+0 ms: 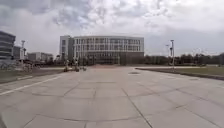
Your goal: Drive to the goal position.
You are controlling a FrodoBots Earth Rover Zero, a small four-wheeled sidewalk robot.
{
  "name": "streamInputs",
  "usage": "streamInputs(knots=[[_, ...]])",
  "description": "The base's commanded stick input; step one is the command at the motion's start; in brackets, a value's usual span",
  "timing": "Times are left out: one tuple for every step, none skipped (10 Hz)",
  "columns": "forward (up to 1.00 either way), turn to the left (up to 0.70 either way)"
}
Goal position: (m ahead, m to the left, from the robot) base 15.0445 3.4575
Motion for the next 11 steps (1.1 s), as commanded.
streamInputs(knots=[[0.7,0.0],[0.7,-0.03],[0.7,-0.23],[0.7,-0.19],[0.7,-0.06],[0.7,0.0],[0.7,0.0],[0.7,0.0],[0.7,0.0],[0.7,0.0],[0.7,0.0]])
